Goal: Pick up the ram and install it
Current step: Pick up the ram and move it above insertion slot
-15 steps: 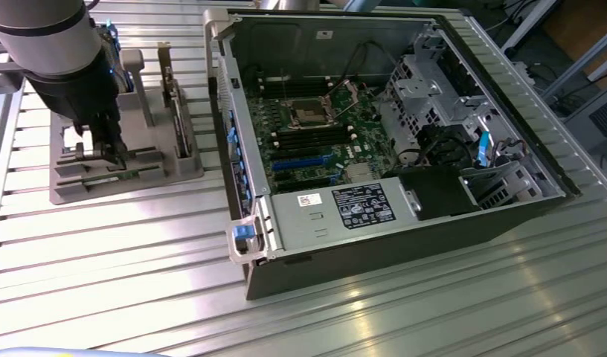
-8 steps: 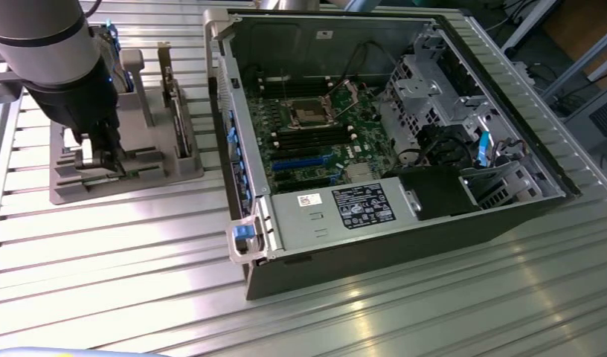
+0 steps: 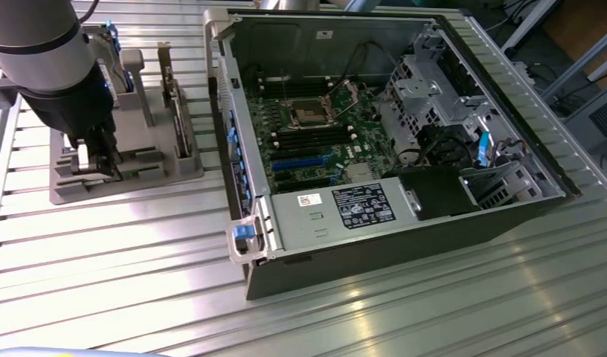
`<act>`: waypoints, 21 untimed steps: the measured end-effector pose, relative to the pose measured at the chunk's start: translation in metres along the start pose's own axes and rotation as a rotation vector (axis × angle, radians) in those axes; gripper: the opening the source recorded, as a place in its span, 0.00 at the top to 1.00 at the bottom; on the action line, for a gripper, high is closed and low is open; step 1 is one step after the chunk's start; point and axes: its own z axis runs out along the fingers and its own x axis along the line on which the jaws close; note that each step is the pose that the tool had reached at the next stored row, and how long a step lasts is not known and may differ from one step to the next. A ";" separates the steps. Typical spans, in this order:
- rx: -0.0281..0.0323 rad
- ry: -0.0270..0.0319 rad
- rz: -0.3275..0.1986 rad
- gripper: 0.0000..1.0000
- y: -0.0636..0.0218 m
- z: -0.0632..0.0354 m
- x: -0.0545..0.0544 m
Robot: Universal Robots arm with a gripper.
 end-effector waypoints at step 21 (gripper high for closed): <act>0.0010 0.0030 -0.039 0.64 0.0039 0.0128 -0.004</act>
